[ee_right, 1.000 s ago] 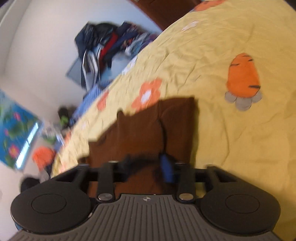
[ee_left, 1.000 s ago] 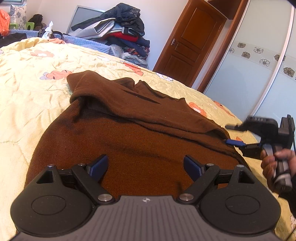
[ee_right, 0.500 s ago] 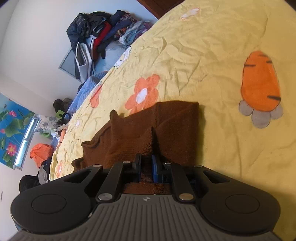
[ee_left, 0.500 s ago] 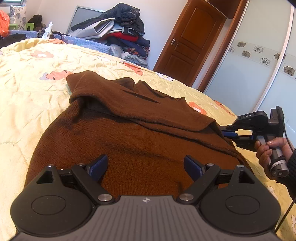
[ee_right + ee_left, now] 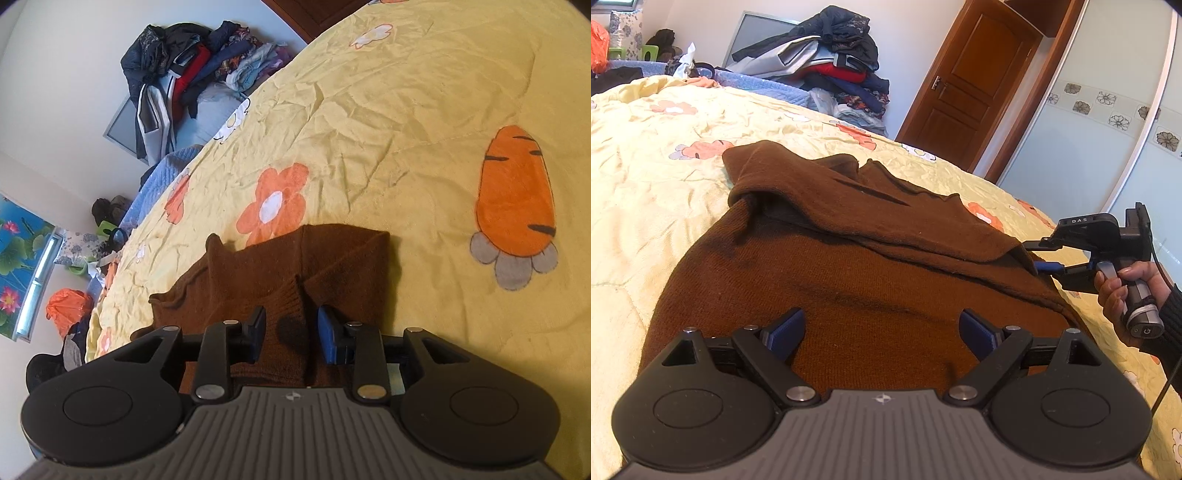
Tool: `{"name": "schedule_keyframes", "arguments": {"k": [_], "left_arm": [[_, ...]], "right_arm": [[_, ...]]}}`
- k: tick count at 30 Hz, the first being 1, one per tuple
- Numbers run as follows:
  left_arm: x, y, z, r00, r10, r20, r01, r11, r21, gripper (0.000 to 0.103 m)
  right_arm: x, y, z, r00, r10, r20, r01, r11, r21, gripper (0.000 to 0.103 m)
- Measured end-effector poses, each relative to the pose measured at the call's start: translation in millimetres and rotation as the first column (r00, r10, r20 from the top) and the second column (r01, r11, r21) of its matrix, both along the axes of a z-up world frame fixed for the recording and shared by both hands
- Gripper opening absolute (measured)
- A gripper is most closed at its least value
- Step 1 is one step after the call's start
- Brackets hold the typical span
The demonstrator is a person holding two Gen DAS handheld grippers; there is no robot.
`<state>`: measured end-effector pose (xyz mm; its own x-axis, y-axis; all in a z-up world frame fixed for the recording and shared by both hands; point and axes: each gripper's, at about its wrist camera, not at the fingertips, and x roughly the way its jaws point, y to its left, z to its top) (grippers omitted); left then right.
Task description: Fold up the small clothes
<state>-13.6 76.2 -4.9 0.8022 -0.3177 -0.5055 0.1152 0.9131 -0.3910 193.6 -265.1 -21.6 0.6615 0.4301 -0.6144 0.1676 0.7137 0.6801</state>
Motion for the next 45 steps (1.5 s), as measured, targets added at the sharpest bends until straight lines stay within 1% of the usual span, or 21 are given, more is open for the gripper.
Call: {"name": "schedule_keyframes", "arguments": {"k": [4,5,6,9,12,15,19,21,24,29,30,31,33,35,37,38,40,42,43,44,45], "left_arm": [[-0.1,-0.1,0.0,1.000,0.000,0.000,0.000,1.000,0.000,0.091],[0.0,-0.1,0.0,1.000,0.000,0.000,0.000,1.000,0.000,0.091],[0.0,0.0,0.0,1.000,0.000,0.000,0.000,1.000,0.000,0.091],[0.1,-0.1,0.0,1.000,0.000,0.000,0.000,1.000,0.001,0.091],[0.2,0.1,-0.1,1.000,0.001,0.000,-0.001,1.000,0.000,0.091],[0.8,-0.1,0.1,1.000,-0.004,0.000,0.004,1.000,-0.002,0.093],[2.6,4.9,13.9,1.000,0.025,-0.016,-0.025,1.000,0.006,0.093],[10.4,20.4,31.3,0.998,0.070,-0.002,-0.070,0.997,-0.035,0.093],[45.4,47.0,53.1,0.982,0.188,-0.017,-0.188,0.982,-0.031,0.094],[130.3,71.7,36.4,0.964,0.181,-0.193,-0.193,0.980,-0.043,0.092],[143.3,75.3,31.3,0.955,0.197,-0.223,-0.208,0.978,-0.026,0.080],[152.9,76.3,28.5,0.949,0.207,-0.239,-0.217,0.976,-0.014,0.052],[167.7,77.7,24.2,0.943,0.183,-0.277,-0.196,0.980,-0.022,0.025],[168.9,69.0,33.8,0.953,0.197,-0.230,-0.186,0.980,0.069,0.017],[161.2,55.5,45.9,0.970,0.210,-0.121,-0.184,0.963,0.198,0.016],[161.4,49.2,45.4,0.975,0.200,-0.098,-0.169,0.951,0.258,0.016],[168.1,33.5,29.6,0.977,0.167,-0.135,-0.101,0.912,0.398,0.016],[156.8,27.2,26.9,0.986,0.145,-0.084,-0.091,0.885,0.457,0.021],[149.3,26.3,31.4,0.988,0.132,-0.075,-0.083,0.885,0.458,0.023],[140.6,26.2,37.4,0.991,0.124,-0.060,-0.082,0.883,0.461,0.034],[129.7,27.1,46.9,0.992,0.124,-0.016,-0.102,0.874,0.475,0.045]], "right_arm": [[1.0,5.8,1.3,0.999,0.031,0.020,-0.030,0.999,-0.035,0.035],[1.0,8.5,2.5,0.999,0.049,0.024,-0.048,0.997,-0.057,0.020],[1.2,10.9,3.0,0.997,0.068,0.019,-0.067,0.995,-0.072,0.011],[-10.5,9.0,22.6,0.991,0.072,0.109,-0.059,0.992,-0.114,0.011],[-25.3,-11.9,47.9,0.980,0.041,0.196,-0.025,0.996,-0.086,0.011],[-20.8,-24.7,36.9,0.991,0.037,0.128,-0.013,0.983,-0.184,0.011],[-21.7,-30.8,19.9,0.995,0.030,0.099,-0.011,0.983,-0.185,0.011],[-22.6,-28.1,22.3,0.993,0.047,0.109,-0.026,0.982,-0.188,0.011],[-19.6,-26.5,23.6,0.993,0.067,0.099,-0.044,0.974,-0.222,0.011],[-14.1,-29.4,14.0,0.996,0.051,0.076,-0.034,0.977,-0.213,0.011],[-14.1,-27.9,12.3,0.996,0.055,0.072,-0.038,0.975,-0.217,0.011],[-14.0,-26.6,11.5,0.996,0.059,0.070,-0.042,0.973,-0.228,0.011],[-15.0,-25.4,12.8,0.995,0.067,0.074,-0.047,0.968,-0.245,0.011],[-16.7,-26.0,18.4,0.993,0.072,0.089,-0.045,0.961,-0.272,0.009],[-18.8,-26.8,22.4,0.992,0.075,0.100,-0.041,0.949,-0.313,0.005],[-17.3,-27.2,20.2,0.993,0.081,0.089,-0.048,0.944,-0.326,0.004],[-12.9,-26.1,9.2,0.994,0.093,0.056,-0.067,0.932,-0.355,0.004],[-14.8,-29.2,9.1,0.994,0.074,0.077,-0.045,0.944,-0.327,0.005],[-17.8,-31.3,13.0,0.995,0.049,0.092,-0.017,0.947,-0.319,0.007],[-21.9,-31.6,18.7,0.993,0.034,0.117,0.006,0.945,-0.327,0.016],[-27.8,-29.7,26.7,0.988,0.030,0.154,0.026,0.936,-0.350,0.017]]}}
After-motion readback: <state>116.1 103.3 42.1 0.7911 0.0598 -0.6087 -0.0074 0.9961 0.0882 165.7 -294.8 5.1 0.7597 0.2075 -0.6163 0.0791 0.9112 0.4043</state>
